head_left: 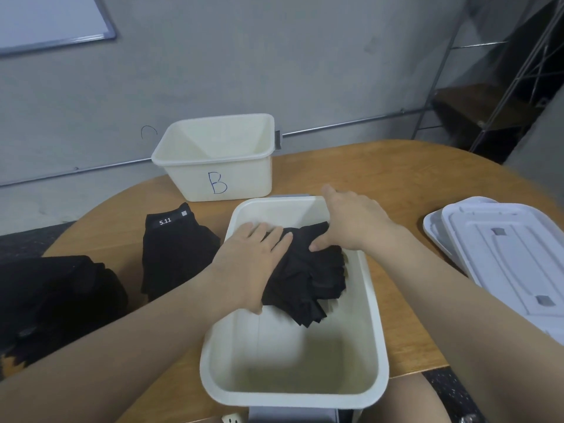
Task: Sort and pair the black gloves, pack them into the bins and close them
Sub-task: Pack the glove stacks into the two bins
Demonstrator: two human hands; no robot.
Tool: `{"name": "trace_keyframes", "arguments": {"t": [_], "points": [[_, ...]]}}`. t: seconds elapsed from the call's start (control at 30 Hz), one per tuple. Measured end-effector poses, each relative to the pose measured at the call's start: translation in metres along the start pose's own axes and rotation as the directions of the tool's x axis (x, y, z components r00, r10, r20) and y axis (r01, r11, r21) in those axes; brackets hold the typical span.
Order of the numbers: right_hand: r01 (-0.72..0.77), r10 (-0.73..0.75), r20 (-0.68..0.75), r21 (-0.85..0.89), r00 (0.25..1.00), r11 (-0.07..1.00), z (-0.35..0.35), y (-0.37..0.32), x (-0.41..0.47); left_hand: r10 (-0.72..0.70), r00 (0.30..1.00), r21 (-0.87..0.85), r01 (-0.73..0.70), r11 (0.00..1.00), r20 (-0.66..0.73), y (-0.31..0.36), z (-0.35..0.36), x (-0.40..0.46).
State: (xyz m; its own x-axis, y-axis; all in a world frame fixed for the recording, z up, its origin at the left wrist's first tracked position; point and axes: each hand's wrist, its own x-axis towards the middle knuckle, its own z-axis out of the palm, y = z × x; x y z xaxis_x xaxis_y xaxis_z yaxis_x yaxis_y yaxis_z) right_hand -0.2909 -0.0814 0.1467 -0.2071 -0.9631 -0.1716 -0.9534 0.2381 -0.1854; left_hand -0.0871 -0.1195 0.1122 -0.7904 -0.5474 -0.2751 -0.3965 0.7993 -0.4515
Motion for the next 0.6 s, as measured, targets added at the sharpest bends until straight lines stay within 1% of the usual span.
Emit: {"name": "trace_keyframes", "arguments": {"t": [0.2, 0.27, 0.37, 0.5, 0.53, 0.6], "points": [[0.016, -0.016, 0.011, -0.043, 1.0, 0.999, -0.001, 0.0, 0.004, 0.061, 0.998, -0.188, -0.065, 0.98, -0.027, -0.006, 0.002, 0.016], [0.021, -0.021, 0.005, -0.048, 1.0, 0.999, 0.001, 0.0, 0.003, 0.096, 0.995, -0.261, -0.096, 0.961, -0.014, -0.011, 0.003, 0.02], [0.032, -0.032, -0.004, -0.052, 0.999, 0.998, 0.002, 0.001, 0.002, 0.147, 0.987, -0.375, -0.115, 0.92, 0.058, -0.017, 0.004, 0.026], [0.046, -0.047, -0.01, -0.055, 0.999, 0.997, 0.003, 0.003, 0.001, 0.231, 0.94, -0.533, -0.065, 0.844, 0.251, -0.026, 0.0, 0.037], [0.048, -0.048, -0.012, -0.054, 0.999, 0.997, 0.004, 0.003, 0.001, 0.246, 0.932, -0.56, -0.059, 0.826, 0.266, -0.028, -0.001, 0.038], [0.05, -0.051, -0.016, -0.043, 0.999, 0.998, 0.006, 0.003, 0.0, 0.251, 0.941, -0.567, -0.083, 0.819, 0.226, -0.029, 0.0, 0.039]]}}
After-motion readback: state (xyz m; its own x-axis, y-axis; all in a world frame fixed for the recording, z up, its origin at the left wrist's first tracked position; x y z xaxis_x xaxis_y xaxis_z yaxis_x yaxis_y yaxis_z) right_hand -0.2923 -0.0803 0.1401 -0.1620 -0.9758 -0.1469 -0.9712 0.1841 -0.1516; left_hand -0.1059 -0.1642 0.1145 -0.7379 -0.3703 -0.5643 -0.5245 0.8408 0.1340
